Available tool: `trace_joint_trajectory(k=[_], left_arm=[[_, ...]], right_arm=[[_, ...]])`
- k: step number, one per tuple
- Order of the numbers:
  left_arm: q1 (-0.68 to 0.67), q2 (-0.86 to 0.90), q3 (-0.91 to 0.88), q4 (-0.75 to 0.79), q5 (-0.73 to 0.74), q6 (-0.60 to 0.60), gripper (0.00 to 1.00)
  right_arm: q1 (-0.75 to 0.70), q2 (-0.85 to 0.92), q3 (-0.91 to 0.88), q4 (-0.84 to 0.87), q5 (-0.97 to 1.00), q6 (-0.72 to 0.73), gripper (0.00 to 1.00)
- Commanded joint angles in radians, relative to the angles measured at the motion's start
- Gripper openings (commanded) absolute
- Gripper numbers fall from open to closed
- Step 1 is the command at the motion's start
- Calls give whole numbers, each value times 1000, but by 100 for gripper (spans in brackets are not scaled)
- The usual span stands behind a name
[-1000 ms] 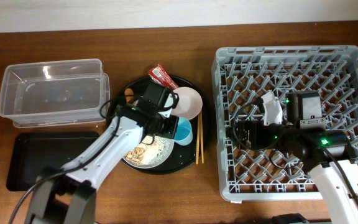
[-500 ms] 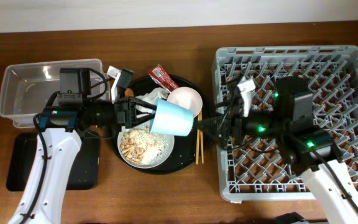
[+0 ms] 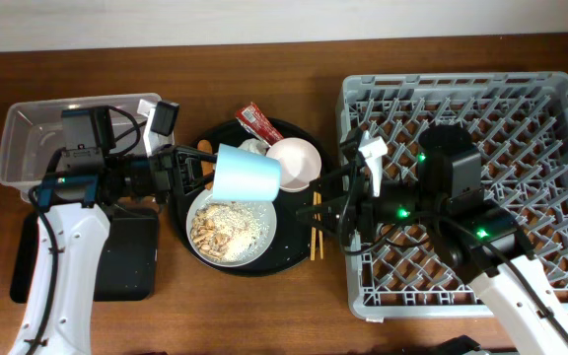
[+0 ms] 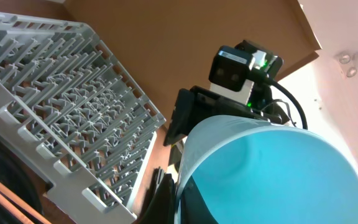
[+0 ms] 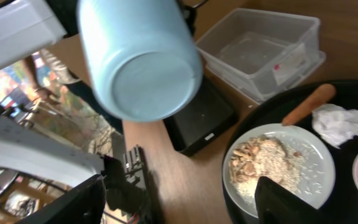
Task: Sort waste into correct bins and load items into the dishwasher rack
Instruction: 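Hand the light-blue cup from the left gripper to the right gripper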
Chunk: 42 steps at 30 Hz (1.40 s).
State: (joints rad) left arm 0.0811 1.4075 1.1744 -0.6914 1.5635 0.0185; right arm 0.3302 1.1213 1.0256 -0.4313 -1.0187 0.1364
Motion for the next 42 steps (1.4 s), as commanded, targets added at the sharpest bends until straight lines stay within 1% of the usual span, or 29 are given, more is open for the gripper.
trace_joint_trajectory(k=[1, 3, 5, 10, 12, 13, 16, 18, 19, 20, 21, 23, 24, 26, 27, 28, 31, 32, 33, 34, 36, 38, 40, 42], left_arm=[[-3, 4, 8, 6, 3, -3, 0], [-9, 4, 8, 6, 0, -3, 0], [-30, 4, 8, 1, 1, -3, 0], [-150, 4, 8, -2, 7, -6, 0], [-164, 4, 8, -2, -19, -6, 0], [-164, 4, 8, -2, -26, -6, 0], [-178, 4, 8, -2, -26, -6, 0], [-185, 4, 8, -2, -26, -6, 0], [-185, 4, 8, -2, -26, -6, 8], [-185, 4, 8, -2, -26, -6, 47], [-183, 4, 8, 1, -26, -6, 99], [-183, 4, 8, 3, -68, -6, 99], [-183, 4, 8, 2, -119, -6, 100], [-183, 4, 8, 2, -238, -6, 99], [-183, 4, 8, 2, -282, -6, 100], [-183, 4, 8, 2, -305, -6, 99], [-183, 4, 8, 2, -334, -6, 99], [-183, 4, 8, 2, -334, -6, 99], [-183, 4, 8, 2, -335, -6, 99], [-183, 4, 8, 2, -360, -6, 99], [-183, 4, 8, 2, -384, -6, 99], [-183, 4, 8, 1, -383, -6, 100], [-183, 4, 8, 0, -383, -6, 99], [-183, 4, 8, 0, -383, -6, 99]], right_arm=[[-2, -10, 13, 10, -52, -29, 81], [-2, -10, 13, 63, -79, -28, 83], [-2, -7, 13, 111, -66, -27, 86], [7, 39, 13, 137, -72, -24, 86], [44, 41, 13, 143, -73, -24, 85], [69, 41, 13, 158, -72, -24, 77], [85, 41, 13, 211, -69, -24, 67], [85, 41, 13, 215, -70, -23, 61], [85, 41, 13, 215, -70, 4, 57], [85, 41, 13, 211, -70, 3, 53], [80, 40, 13, 204, -68, 3, 48], [63, 24, 13, 144, 5, 3, 47], [36, -2, 13, 82, 77, 1, 47], [-39, -59, 13, -8, 159, -1, 47], [-98, -99, 13, -73, 201, 0, 46], [-134, -121, 13, -115, 232, 0, 46], [-323, -201, 13, -353, 410, 25, 47], [-403, -209, 13, -466, 499, 31, 47], [-435, -209, 13, -519, 550, 50, 47], [-486, -197, 13, -605, 638, 84, 47], [-542, -146, 13, -708, 766, 135, 47], [-557, -65, 13, -762, 815, 135, 47], [-557, 28, 13, -761, 830, 138, 47], [-557, 113, 13, -743, 893, 169, 48]])
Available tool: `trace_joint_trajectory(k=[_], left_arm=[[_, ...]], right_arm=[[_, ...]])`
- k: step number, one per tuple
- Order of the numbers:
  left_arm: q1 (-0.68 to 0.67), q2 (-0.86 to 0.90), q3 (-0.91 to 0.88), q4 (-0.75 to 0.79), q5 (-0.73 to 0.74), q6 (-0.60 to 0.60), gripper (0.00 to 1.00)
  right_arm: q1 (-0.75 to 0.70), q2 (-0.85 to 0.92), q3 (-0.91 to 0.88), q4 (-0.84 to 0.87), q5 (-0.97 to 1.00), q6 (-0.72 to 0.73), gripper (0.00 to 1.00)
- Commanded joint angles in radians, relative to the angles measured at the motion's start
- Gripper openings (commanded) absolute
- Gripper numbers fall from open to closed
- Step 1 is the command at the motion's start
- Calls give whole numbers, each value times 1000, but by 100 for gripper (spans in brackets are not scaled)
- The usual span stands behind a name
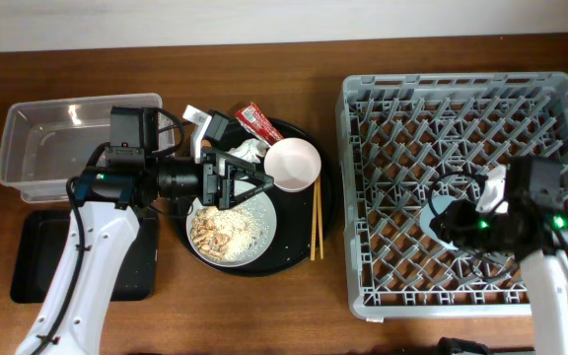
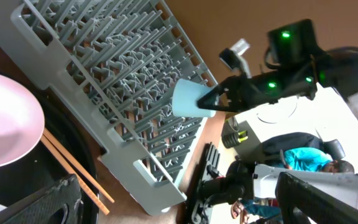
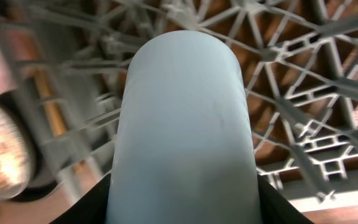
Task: Sort waste into correct bins and load items into the dishwasher rack
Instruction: 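Hand the light-blue cup from the left gripper to the right gripper, then place the cup upside down in the rack with the right gripper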
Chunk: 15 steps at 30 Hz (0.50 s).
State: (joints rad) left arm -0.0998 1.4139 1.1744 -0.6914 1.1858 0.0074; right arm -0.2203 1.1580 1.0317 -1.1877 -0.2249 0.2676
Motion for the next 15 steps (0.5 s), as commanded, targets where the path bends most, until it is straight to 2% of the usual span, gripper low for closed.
trace_joint_trajectory(k=[1, 3, 4, 6, 7, 9, 11, 12, 14, 15], left_arm=[[-2, -2, 8, 0, -6, 5, 99], [-3, -2, 8, -3, -5, 5, 100], [-3, -2, 8, -6, -5, 5, 99], [-3, -2, 8, -6, -19, 5, 99], [-3, -2, 8, -8, -74, 5, 99], [-3, -2, 8, -18, -174, 4, 99], [2, -6, 13, -47, -257, 4, 99], [15, -13, 28, -86, -371, -35, 100], [77, -50, 106, -224, -694, -135, 99], [97, -66, 131, -260, -769, -150, 100]], right_arm=[[-6, 104, 6, 24, 99, 38, 48], [-3, 174, 22, 32, 95, 48, 74], [-3, 183, 61, 13, 69, 39, 81], [0, 156, 124, -21, -2, 21, 82], [15, 128, 164, -33, -48, 20, 82], [93, 68, 200, 6, -161, -9, 76], [211, 21, 201, 77, -183, -8, 69], [291, 8, 201, 110, -183, -8, 66], [478, 23, 201, 201, -106, 24, 60], [546, 42, 201, 232, -30, 51, 60]])
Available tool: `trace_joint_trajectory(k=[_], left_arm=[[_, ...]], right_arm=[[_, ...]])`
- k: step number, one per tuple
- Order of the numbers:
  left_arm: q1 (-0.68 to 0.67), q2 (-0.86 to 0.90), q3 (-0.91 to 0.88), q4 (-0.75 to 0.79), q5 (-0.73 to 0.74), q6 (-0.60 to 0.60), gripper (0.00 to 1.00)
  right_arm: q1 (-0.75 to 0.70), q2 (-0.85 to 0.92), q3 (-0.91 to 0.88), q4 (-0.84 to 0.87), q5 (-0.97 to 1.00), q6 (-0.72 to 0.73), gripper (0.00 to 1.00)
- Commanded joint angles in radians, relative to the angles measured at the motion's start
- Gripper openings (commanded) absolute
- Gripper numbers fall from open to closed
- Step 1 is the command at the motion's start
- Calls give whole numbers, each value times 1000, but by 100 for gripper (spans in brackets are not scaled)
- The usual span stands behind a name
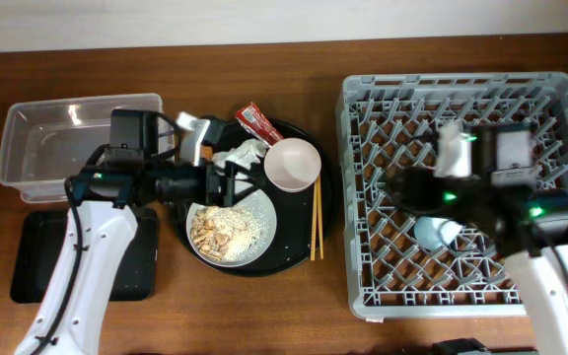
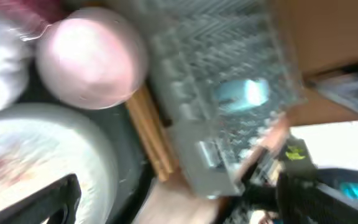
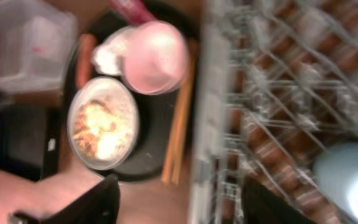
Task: Sort waste into correct bins and load items into the dishwasher rack
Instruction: 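Place the cup upside down in the rack with the right gripper, then grasp the pink bowl with the right gripper and place it in the rack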
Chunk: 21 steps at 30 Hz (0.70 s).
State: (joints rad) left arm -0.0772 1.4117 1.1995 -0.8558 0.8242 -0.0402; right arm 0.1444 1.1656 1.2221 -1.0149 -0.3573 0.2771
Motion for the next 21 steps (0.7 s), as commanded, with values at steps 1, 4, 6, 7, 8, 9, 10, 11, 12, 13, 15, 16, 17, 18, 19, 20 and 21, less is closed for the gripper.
trace_joint_trajectory(k=[1, 4, 6, 7, 8, 9, 10, 11, 12, 13, 15, 16, 17, 18, 19, 20, 21], left_arm=[[97, -89, 136, -130, -480, -106, 99], [126, -198, 164, -154, -606, -105, 99], [126, -240, 164, -172, -678, -105, 99], [126, -245, 164, -174, -691, -105, 99], [126, -244, 164, -175, -691, -105, 99], [126, -244, 164, -174, -690, -105, 100], [126, -244, 164, -171, -691, -105, 100], [126, -244, 164, -174, -691, -105, 99], [126, -244, 164, -175, -691, -105, 99], [126, -244, 164, -175, -691, -105, 100], [126, -244, 164, -175, -691, -105, 99], [126, -244, 164, -175, -691, -105, 100], [126, -244, 164, -175, -691, -105, 99], [126, -244, 164, -175, -691, -105, 100], [126, -244, 164, -175, -691, -105, 99], [126, -244, 164, -175, -691, -105, 99], [126, -244, 164, -175, -691, -105, 100]], right_arm=[[257, 68, 11, 94, 206, 80, 56], [385, 254, 11, 244, 481, 208, 56], [385, 426, 11, 367, 481, 211, 55], [385, 494, 14, 414, 481, 211, 55], [385, 555, 17, 460, 482, 211, 54], [385, 600, 18, 499, 488, 211, 52], [383, 636, 18, 540, 489, 211, 51], [380, 668, 18, 579, 489, 211, 49], [377, 682, 18, 592, 494, 219, 45], [371, 698, 18, 597, 505, 246, 43], [354, 721, 18, 597, 500, 282, 41], [347, 726, 18, 597, 471, 282, 39], [346, 735, 18, 597, 442, 282, 36], [346, 742, 18, 596, 440, 282, 34], [346, 750, 18, 597, 439, 282, 29], [346, 750, 18, 592, 439, 282, 18], [346, 749, 18, 585, 439, 282, 8]])
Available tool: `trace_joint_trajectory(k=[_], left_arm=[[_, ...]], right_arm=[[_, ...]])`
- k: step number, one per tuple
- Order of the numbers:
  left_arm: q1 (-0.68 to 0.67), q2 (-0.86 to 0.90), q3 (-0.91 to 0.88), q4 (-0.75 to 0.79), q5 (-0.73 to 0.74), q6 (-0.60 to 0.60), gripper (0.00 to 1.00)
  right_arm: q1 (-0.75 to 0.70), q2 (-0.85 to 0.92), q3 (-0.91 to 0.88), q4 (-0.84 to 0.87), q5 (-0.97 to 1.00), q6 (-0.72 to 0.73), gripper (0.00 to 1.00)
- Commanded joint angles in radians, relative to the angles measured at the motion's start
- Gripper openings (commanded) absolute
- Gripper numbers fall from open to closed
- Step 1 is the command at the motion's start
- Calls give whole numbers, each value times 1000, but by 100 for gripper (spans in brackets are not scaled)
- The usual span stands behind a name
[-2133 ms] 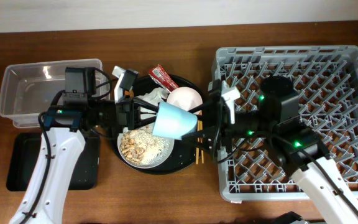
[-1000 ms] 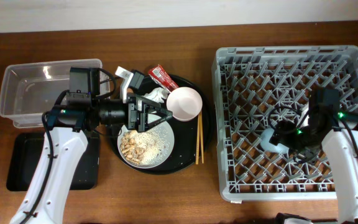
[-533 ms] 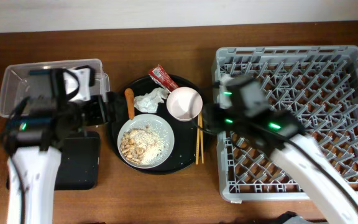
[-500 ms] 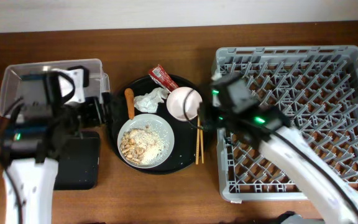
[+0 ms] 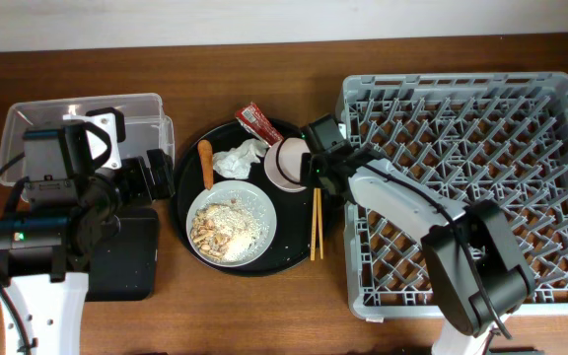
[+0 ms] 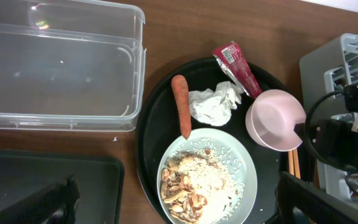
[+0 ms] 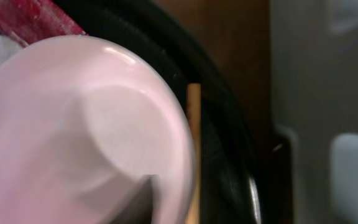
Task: Sort waste into correct bins and load items into the dishwasher rack
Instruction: 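Grasp the pink bowl with the right gripper and place it in the rack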
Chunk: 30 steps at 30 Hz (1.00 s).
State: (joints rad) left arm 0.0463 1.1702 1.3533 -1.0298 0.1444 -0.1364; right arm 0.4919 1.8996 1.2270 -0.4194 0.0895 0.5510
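A pink bowl (image 5: pixel 286 164) sits on the round black tray (image 5: pixel 294 251), to the right of a crumpled tissue (image 5: pixel 240 156). My right gripper (image 5: pixel 314 166) is at the bowl's right rim (image 7: pixel 188 143). One finger (image 7: pixel 149 196) is inside the bowl and the jaws are closed on the rim. My left gripper (image 6: pixel 178 208) is open and empty, high above the tray's left side. On the tray also lie a plate of rice and nuts (image 5: pixel 232 225), a carrot (image 5: pixel 205 163), a red wrapper (image 5: pixel 259 120) and chopsticks (image 5: pixel 316 222). The blue cup does not show.
The grey dishwasher rack (image 5: pixel 481 118) fills the right side, and my right arm crosses its left part. A clear plastic bin (image 5: pixel 28 133) stands at the far left, with a flat black bin (image 5: pixel 131 261) in front of it.
My right gripper was open above the rack; now it is on the pink bowl's rim. My left gripper has gone from over the plate back to the bins. The cup no longer shows.
My left gripper held the blue cup over the tray, facing the open right gripper. Then the right gripper held the cup over the rack. Then the cup lay in the rack with the right gripper open above. Now that gripper is on the pink bowl.
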Motion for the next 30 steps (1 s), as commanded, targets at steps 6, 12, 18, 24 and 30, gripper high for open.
trace_joint_trajectory(k=[6, 12, 18, 24, 30], left_arm=[[2, -3, 11, -1, -11, -8, 99], [2, -3, 11, -1, -11, -8, 99], [2, -3, 11, -1, -11, -8, 99], [2, -3, 11, -1, -11, -8, 99], [2, -3, 11, -1, -11, -8, 99]], right_arm=[[-2, -191, 124, -190, -2, -85, 4], [-74, -492, 165, -500, 485, -191, 4], [-313, -455, 164, -702, 859, -86, 4], [-455, -327, 164, -582, 940, -140, 4], [-441, -136, 164, -562, 962, -183, 4]])
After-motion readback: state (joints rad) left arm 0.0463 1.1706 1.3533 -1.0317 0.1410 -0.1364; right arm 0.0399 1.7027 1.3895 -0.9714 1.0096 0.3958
